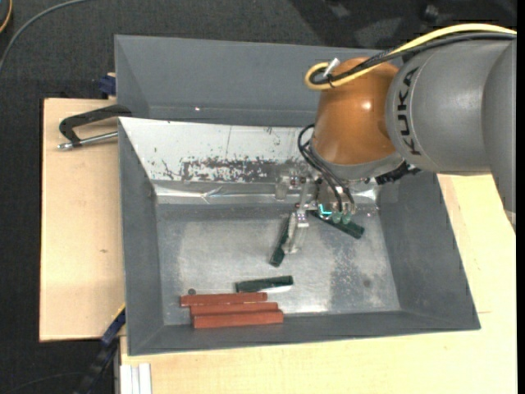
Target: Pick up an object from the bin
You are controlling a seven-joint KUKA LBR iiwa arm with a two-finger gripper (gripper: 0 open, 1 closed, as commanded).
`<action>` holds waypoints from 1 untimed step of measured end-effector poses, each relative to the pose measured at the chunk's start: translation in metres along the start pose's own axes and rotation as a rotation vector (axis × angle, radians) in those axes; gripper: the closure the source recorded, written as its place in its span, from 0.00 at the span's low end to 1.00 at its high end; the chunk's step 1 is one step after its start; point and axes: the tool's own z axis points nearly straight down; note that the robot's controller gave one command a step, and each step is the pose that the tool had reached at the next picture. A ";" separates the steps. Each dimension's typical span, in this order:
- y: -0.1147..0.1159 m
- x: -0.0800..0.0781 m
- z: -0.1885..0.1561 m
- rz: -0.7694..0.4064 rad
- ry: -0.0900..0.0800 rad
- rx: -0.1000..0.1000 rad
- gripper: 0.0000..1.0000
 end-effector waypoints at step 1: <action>0.003 0.061 0.059 -0.391 -0.001 0.001 0.00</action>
Offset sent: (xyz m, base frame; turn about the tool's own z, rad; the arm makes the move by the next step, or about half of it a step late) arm -0.0603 0.0021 -0.0574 -0.3895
